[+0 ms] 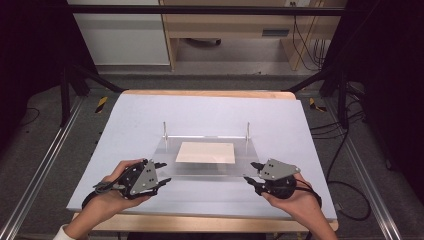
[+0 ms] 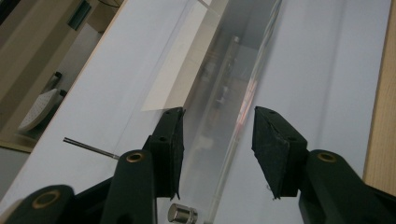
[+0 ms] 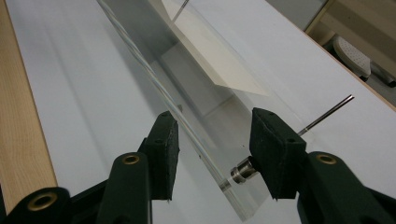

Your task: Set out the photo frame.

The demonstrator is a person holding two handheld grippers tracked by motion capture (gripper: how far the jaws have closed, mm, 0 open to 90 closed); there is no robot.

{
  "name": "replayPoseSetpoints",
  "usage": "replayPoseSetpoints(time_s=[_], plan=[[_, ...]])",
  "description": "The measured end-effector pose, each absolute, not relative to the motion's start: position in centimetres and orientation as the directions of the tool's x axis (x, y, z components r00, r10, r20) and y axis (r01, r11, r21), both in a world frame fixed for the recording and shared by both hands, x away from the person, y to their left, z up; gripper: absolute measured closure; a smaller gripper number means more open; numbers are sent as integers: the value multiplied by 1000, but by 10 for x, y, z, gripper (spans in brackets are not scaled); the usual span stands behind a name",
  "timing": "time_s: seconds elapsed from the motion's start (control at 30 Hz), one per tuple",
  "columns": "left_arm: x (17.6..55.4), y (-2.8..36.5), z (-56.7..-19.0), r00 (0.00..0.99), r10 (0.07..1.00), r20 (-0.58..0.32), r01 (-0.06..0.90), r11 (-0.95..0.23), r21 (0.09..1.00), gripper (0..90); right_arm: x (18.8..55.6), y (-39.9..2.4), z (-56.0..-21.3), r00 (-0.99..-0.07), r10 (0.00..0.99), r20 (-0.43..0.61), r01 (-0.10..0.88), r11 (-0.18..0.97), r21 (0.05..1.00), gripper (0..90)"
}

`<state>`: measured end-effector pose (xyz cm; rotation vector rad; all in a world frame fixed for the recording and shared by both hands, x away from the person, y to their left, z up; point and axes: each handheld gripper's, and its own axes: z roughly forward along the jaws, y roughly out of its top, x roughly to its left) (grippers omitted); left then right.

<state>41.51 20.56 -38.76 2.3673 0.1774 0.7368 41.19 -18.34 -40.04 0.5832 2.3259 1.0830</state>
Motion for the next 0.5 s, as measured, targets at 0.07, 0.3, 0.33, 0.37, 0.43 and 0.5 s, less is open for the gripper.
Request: replayPoseSetpoints(time_s=[0.07,0.3,0.33,0.37,0.43,0.5], plan=[[416,206,-389,830,301,471,-62,-788,612,559,413,-183,-399,-782,568,-257,168,590,790,530],[420,207,-389,802,327,499,-53,-794,606,647,416,-184,-395,-783,572,-244,178,582,793,531],[419,207,-388,796,329,508,-58,-794,605,655,416,-184,-395,-782,573,-243,178,580,795,533],[419,207,-387,789,328,520,-62,-798,599,664,416,-184,-394,-780,578,-239,181,575,798,536],[417,205,-384,772,336,539,-64,-803,592,684,417,-184,-392,-778,581,-237,180,568,803,537],[418,203,-381,767,342,544,-58,-806,589,696,419,-185,-391,-779,583,-230,177,557,811,538]])
